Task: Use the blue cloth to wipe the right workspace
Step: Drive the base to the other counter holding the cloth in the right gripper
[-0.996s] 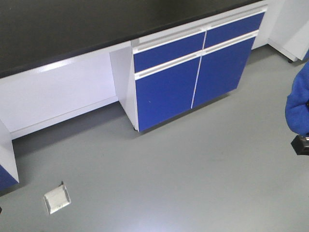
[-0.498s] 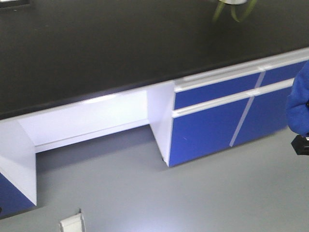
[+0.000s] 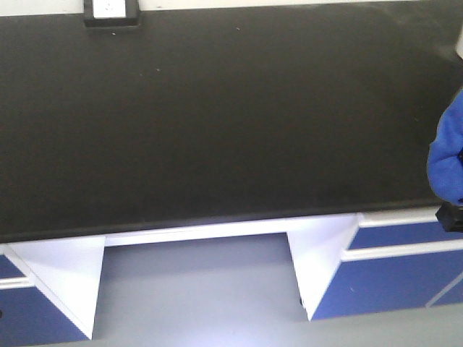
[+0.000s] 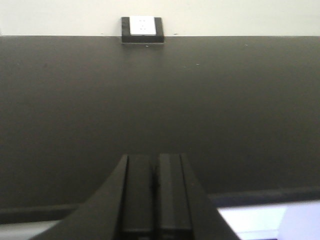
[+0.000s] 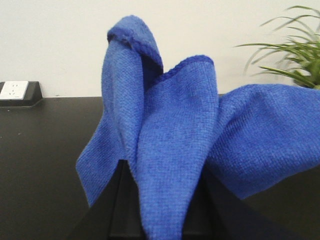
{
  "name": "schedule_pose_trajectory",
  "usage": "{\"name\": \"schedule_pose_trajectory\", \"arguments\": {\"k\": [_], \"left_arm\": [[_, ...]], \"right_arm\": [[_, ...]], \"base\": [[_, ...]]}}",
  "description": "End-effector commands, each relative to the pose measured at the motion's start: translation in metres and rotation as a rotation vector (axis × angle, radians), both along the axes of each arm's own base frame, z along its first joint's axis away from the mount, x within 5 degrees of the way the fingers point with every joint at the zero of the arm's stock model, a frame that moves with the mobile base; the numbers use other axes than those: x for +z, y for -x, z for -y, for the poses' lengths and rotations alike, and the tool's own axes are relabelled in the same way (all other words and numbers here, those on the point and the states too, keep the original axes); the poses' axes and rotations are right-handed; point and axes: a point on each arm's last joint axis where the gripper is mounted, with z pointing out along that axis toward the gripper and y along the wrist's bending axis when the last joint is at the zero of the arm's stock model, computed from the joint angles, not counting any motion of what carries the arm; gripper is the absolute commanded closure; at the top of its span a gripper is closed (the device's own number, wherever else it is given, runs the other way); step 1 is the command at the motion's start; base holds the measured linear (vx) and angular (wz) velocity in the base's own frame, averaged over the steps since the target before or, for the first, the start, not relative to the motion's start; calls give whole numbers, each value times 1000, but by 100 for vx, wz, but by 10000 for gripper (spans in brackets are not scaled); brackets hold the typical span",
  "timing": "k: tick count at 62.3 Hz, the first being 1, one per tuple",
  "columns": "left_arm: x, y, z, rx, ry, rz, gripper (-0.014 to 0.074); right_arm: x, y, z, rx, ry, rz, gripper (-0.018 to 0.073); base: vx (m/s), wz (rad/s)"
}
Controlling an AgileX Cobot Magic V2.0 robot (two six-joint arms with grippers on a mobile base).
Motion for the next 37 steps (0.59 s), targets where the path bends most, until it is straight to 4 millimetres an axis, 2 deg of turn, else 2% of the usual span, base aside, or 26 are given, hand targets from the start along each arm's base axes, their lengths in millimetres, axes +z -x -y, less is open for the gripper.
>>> {"name": "schedule_pose_trajectory", "arguments": {"k": [1, 37], "left_arm": [[-2, -1, 1, -15, 9, 68, 602], [-2, -1, 1, -15, 9, 68, 602]], "right_arm": [[17, -2, 2, -28, 9, 108, 559], [17, -2, 2, -28, 9, 108, 559]], "base": [[39, 29], [29, 11]]}}
